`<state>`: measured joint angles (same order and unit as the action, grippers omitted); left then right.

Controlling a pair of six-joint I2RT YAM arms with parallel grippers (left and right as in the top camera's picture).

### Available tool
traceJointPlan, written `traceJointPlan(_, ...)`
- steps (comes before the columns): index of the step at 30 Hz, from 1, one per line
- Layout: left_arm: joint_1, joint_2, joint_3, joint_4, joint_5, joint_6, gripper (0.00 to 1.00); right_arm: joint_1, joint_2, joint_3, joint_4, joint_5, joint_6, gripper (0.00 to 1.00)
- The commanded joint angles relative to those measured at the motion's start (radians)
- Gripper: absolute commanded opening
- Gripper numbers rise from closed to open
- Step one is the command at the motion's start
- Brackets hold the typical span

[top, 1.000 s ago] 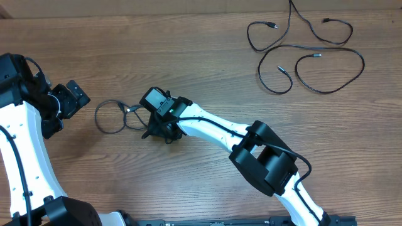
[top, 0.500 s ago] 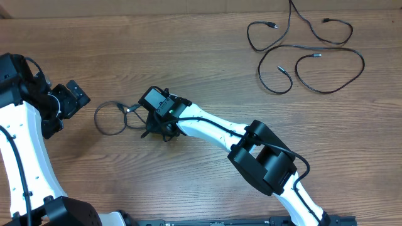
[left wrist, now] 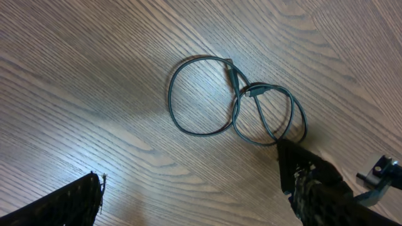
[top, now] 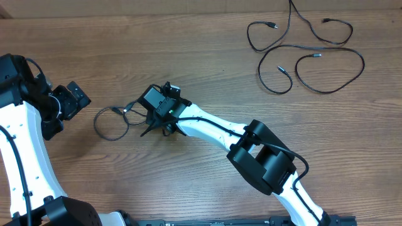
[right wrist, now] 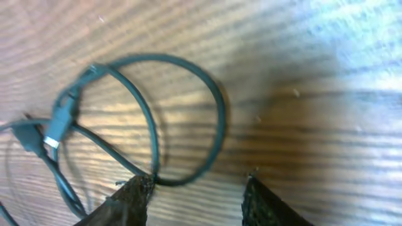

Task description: Untangle cables

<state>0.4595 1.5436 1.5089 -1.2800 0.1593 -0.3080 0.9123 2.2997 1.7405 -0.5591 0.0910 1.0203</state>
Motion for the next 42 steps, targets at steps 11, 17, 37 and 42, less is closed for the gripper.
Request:
traceJointPlan(11, 0.000, 0.005, 0.014, -0.007, -0.009, -0.007, 1.00, -0.084, 0.016, -0.006, 0.053, -0.118, 0.000, 0.38)
traceJointPlan(17, 0.000, 0.005, 0.014, -0.022, -0.009, -0.007, 0.99, -0.081, 0.018, -0.007, 0.050, -0.116, 0.001, 0.32)
traceJointPlan(37, 0.000, 0.005, 0.014, -0.030, -0.009, -0.007, 1.00, -0.036, 0.018, -0.027, 0.042, -0.032, 0.005, 0.35)
traceJointPlan(42, 0.000, 0.005, 0.014, -0.032, -0.009, -0.007, 0.99, -0.038, 0.019, -0.027, 0.071, -0.023, 0.005, 0.35)
